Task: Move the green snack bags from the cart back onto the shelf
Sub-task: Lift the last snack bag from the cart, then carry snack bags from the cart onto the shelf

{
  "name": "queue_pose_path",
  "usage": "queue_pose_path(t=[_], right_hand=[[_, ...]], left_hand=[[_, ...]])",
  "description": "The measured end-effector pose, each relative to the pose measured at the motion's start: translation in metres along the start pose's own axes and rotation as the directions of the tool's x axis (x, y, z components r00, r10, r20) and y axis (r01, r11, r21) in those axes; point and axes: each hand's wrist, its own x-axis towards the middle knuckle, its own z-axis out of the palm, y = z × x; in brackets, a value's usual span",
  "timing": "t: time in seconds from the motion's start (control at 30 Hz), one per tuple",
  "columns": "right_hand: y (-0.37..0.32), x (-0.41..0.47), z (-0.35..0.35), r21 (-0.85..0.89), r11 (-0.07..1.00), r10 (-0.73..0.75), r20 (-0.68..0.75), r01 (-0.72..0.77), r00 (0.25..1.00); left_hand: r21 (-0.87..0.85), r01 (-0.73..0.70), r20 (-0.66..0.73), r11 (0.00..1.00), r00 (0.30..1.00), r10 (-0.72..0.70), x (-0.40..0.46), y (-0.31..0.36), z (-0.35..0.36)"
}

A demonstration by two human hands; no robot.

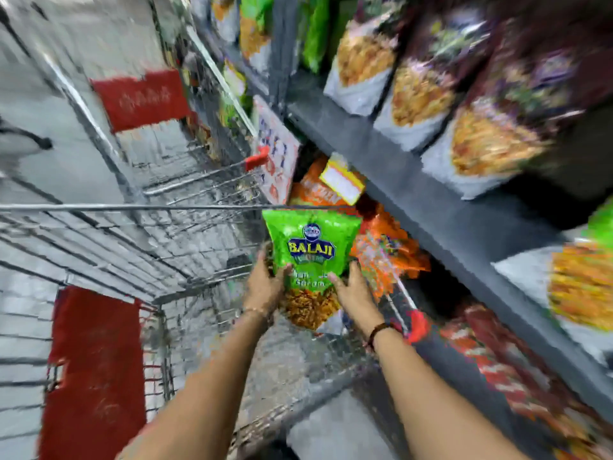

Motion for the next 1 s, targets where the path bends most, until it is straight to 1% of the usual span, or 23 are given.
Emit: queue_pose_path(t=[0.1, 0.13, 0.2, 0.23, 0.27, 0.3, 0.37, 0.4, 0.43, 0.5, 0.57, 0.6, 0.67, 0.73, 0.83, 0.87, 0.93, 1.0], right_hand=[[-0.026, -0.043, -0.066, 0.01, 0.996, -0.089, -0.197, 0.093, 0.976], [-0.029, -0.063, -0.097, 0.003, 0.994, -0.103, -0.27, 0.108, 0.957], [-0.031, -0.1, -0.144, 0.001, 0.992, -0.118, -0.36, 0.126, 0.926], [-0.026, -0.129, -0.182, -0.002, 0.991, -0.121, -0.435, 0.134, 0.892], [-0.024, -0.143, -0.198, -0.005, 0.991, -0.124, -0.456, 0.136, 0.881], [-0.015, -0.168, -0.228, -0.003, 0.993, -0.104, -0.514, 0.119, 0.851], [0.006, -0.213, -0.276, -0.014, 0.998, -0.062, -0.625, 0.069, 0.778], [0.02, -0.237, -0.301, -0.028, 0.999, -0.046, -0.678, 0.037, 0.733], [0.027, -0.249, -0.312, -0.03, 1.0, -0.024, -0.689, 0.004, 0.724], [0.047, -0.281, -0.342, -0.032, 0.999, 0.002, -0.749, -0.04, 0.662], [0.069, -0.307, -0.368, -0.006, 0.997, 0.036, -0.824, -0.073, 0.566], [0.08, -0.316, -0.378, 0.023, 0.996, 0.066, -0.845, -0.087, 0.531], [0.102, -0.327, -0.397, 0.12, 0.987, 0.155, -0.863, -0.104, 0.48], [0.124, -0.326, -0.411, 0.2, 0.973, 0.23, -0.87, -0.114, 0.435], [0.152, -0.316, -0.418, 0.262, 0.955, 0.296, -0.863, -0.138, 0.41], [0.163, -0.314, -0.417, 0.282, 0.952, 0.305, -0.858, -0.116, 0.412], [0.181, -0.312, -0.408, 0.326, 0.945, 0.304, -0.855, -0.021, 0.42], [0.202, -0.314, -0.392, 0.368, 0.93, 0.319, -0.842, 0.03, 0.436]], left_hand=[[0.0, -0.195, 0.059, 0.981, 0.979, 0.195, -0.031, 0.068, 0.034], [0.004, -0.254, 0.097, 0.967, 0.963, 0.252, -0.048, 0.093, 0.052], [-0.035, -0.338, 0.184, 0.941, 0.923, 0.338, -0.079, 0.13, 0.08], [-0.064, -0.395, 0.268, 0.917, 0.878, 0.397, -0.103, 0.152, 0.11], [-0.064, -0.429, 0.301, 0.901, 0.852, 0.428, -0.116, 0.161, 0.122], [-0.072, -0.469, 0.363, 0.88, 0.81, 0.461, -0.136, 0.175, 0.149], [-0.16, -0.487, 0.461, 0.859, 0.732, 0.501, -0.179, 0.192, 0.195], [-0.219, -0.47, 0.5, 0.855, 0.698, 0.512, -0.204, 0.2, 0.222], [-0.25, -0.457, 0.508, 0.854, 0.689, 0.518, -0.219, 0.202, 0.234], [-0.272, -0.44, 0.545, 0.856, 0.663, 0.514, -0.255, 0.209, 0.269], [-0.292, -0.436, 0.624, 0.851, 0.588, 0.515, -0.283, 0.211, 0.303], [-0.285, -0.441, 0.664, 0.851, 0.55, 0.507, -0.294, 0.21, 0.317], [-0.213, -0.474, 0.727, 0.855, 0.508, 0.462, -0.31, 0.207, 0.347], [-0.138, -0.457, 0.769, 0.879, 0.509, 0.386, -0.318, 0.2, 0.375], [-0.076, -0.426, 0.812, 0.902, 0.499, 0.304, -0.323, 0.181, 0.402], [-0.068, -0.439, 0.823, 0.896, 0.483, 0.299, -0.324, 0.17, 0.407], [-0.055, -0.486, 0.852, 0.872, 0.433, 0.295, -0.325, 0.15, 0.406], [-0.045, -0.501, 0.879, 0.865, 0.391, 0.272, -0.328, 0.128, 0.401]])
